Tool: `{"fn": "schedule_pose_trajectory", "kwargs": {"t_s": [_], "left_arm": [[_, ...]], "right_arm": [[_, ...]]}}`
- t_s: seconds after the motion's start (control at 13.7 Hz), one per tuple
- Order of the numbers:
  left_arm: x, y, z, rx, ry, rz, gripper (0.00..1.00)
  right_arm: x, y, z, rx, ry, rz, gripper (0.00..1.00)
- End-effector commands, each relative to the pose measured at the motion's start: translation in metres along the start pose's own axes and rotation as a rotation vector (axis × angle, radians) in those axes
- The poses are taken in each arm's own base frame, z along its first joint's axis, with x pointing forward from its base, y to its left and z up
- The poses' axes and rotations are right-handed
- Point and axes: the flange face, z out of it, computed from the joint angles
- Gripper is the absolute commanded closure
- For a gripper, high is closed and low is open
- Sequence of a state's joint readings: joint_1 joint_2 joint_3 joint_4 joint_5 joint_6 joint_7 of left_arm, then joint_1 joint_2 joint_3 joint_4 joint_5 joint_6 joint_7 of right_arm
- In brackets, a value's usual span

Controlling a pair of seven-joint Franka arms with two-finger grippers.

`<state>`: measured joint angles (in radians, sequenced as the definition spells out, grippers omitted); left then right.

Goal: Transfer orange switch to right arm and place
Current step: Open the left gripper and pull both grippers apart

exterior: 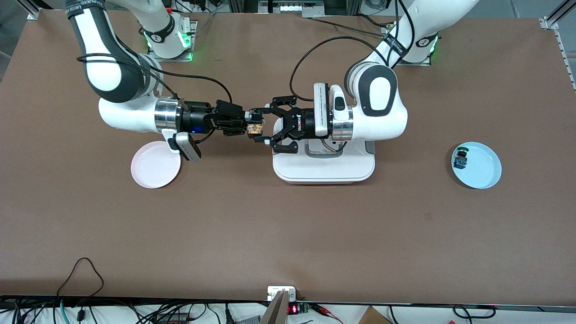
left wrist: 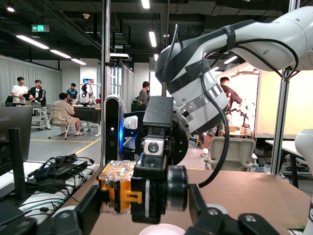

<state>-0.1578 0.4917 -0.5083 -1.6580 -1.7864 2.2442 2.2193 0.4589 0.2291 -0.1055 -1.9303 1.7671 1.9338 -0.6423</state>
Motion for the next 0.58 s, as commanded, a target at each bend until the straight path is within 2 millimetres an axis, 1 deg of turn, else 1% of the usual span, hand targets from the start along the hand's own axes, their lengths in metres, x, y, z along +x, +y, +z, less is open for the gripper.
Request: {"fn": "schedule_pose_trajectory", "kwargs": {"t_s": [0.0, 0.07, 0.15, 0.22, 0.29, 0.51], "left_arm": [[0.009, -0.005, -0.015, 0.029, 0.016, 0.009, 0.0], [0.007, -0.01, -0.026, 0.025, 0.026, 0.006, 0.0], [0.008, -0.012, -0.031, -0.002, 0.054, 0.002, 0.0], [0.005, -0.018, -0.043, -0.018, 0.066, -0.009, 0.0], [0.002, -0.022, -0.054, -0.049, 0.04, -0.016, 0.0], [0.001, -0.043, -0.117, -0.209, -0.13, -0.084, 0.0]], "right_arm": [[0.016, -0.007, -0.022, 0.0, 0.012, 0.022, 1.0], [0.02, -0.011, -0.028, -0.026, -0.001, 0.029, 1.0], [0.026, -0.019, -0.036, -0.056, -0.022, 0.028, 1.0], [0.031, -0.025, -0.046, -0.097, -0.051, 0.036, 1.0], [0.036, -0.032, -0.056, -0.14, -0.077, 0.031, 1.0], [0.045, -0.044, -0.091, -0.298, -0.16, 0.029, 1.0]]}}
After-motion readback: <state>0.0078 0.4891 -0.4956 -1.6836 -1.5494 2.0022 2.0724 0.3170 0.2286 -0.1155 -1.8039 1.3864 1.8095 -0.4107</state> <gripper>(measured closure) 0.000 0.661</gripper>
